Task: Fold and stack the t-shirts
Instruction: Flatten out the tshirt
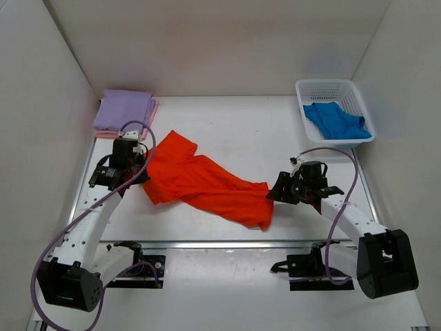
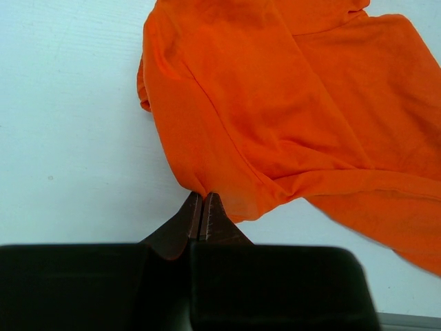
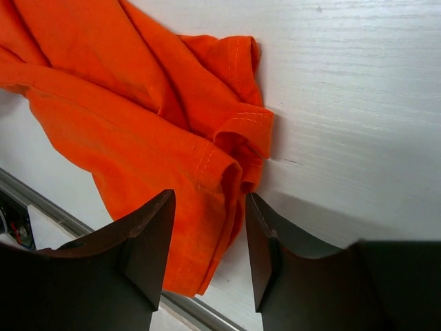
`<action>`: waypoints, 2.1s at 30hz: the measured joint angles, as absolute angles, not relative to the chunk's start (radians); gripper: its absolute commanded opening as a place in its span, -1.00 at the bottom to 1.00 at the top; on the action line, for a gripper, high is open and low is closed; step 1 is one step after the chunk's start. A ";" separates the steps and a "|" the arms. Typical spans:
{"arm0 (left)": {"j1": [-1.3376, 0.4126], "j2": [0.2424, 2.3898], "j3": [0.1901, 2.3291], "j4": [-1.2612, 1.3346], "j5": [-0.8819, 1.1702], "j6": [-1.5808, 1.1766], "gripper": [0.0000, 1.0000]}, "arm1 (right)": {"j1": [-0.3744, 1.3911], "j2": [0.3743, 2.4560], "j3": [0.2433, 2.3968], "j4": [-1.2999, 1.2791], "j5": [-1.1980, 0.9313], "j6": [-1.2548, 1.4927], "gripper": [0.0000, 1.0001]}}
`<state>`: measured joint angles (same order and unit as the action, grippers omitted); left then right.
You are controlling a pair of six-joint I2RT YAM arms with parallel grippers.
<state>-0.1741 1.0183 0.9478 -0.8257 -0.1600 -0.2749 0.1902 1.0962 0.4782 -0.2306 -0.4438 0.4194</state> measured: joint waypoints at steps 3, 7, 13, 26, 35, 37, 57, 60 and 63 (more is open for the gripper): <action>-0.175 1.018 0.939 -0.816 -0.154 -0.276 -1.00 | 0.205 1.132 0.478 -0.213 -0.443 0.422 -0.24; -0.175 1.018 0.923 -0.797 -0.144 -0.279 -1.00 | 0.212 1.159 0.479 -0.190 -0.443 0.427 -0.48; -0.184 1.019 0.872 -0.771 -0.118 -0.293 -1.00 | 0.199 1.167 0.495 -0.173 -0.458 0.417 -1.00; -0.123 1.201 1.429 -0.793 -0.032 -0.310 -1.00 | 0.085 1.105 0.994 -0.342 -0.468 0.278 -1.00; -0.120 1.190 1.684 -0.850 -0.021 -0.336 -1.00 | 0.010 0.917 1.071 -0.459 -0.465 0.199 -0.99; -0.121 1.177 1.684 -0.870 -0.017 -0.340 -1.00 | -0.007 0.917 1.072 -0.493 -0.476 0.189 -1.00; -0.157 1.007 1.093 -0.829 0.041 -0.340 -1.00 | 0.041 1.177 0.804 -0.542 -0.367 0.188 0.04; -0.162 1.005 1.066 -0.817 0.046 -0.341 -1.00 | 0.104 1.206 0.804 -0.467 -0.362 0.186 0.16; -0.166 1.004 1.046 -0.804 0.049 -0.341 -1.00 | 0.139 1.283 0.806 -0.393 -0.364 0.175 0.28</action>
<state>-0.1658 1.0039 1.0462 -0.8043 0.0490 -0.3412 0.1394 1.2835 0.8059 -0.3935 -0.3645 0.1745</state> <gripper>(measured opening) 0.034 0.607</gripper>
